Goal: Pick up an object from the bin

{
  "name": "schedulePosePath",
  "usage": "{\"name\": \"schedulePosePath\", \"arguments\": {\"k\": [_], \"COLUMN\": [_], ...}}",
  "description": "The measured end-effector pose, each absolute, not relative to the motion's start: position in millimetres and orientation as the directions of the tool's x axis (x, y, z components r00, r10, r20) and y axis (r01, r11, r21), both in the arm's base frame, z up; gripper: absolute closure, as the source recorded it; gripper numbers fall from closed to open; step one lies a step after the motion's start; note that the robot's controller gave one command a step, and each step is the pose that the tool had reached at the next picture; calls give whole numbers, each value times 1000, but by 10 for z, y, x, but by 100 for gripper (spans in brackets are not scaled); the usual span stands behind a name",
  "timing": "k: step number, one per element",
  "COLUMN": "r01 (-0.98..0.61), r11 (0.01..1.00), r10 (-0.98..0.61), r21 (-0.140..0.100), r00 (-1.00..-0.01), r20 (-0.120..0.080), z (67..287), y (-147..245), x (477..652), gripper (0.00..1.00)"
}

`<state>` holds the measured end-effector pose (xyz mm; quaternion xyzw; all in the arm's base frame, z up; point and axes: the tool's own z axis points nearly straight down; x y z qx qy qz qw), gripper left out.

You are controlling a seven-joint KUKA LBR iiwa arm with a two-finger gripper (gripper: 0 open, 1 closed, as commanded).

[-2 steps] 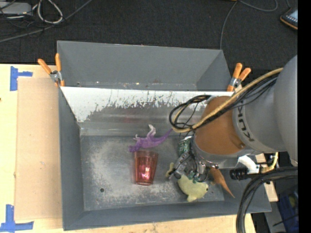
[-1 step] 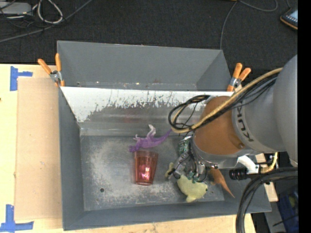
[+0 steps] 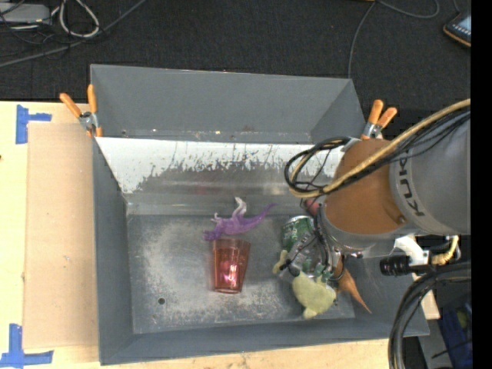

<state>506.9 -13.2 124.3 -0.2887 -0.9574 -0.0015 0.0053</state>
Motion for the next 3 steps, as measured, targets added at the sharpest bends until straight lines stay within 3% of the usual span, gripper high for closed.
{"name": "schedulePosePath", "arguments": {"k": [1,3], "r01": [551,523], "r11": [834,852], "r10": [551,523], "r21": [-1,-5], "r00": [-834,-852], "r20": [10,19], "z": [1270,1984], "y": [-160,-244], "x": [5114,5033], "gripper": [100,100]}}
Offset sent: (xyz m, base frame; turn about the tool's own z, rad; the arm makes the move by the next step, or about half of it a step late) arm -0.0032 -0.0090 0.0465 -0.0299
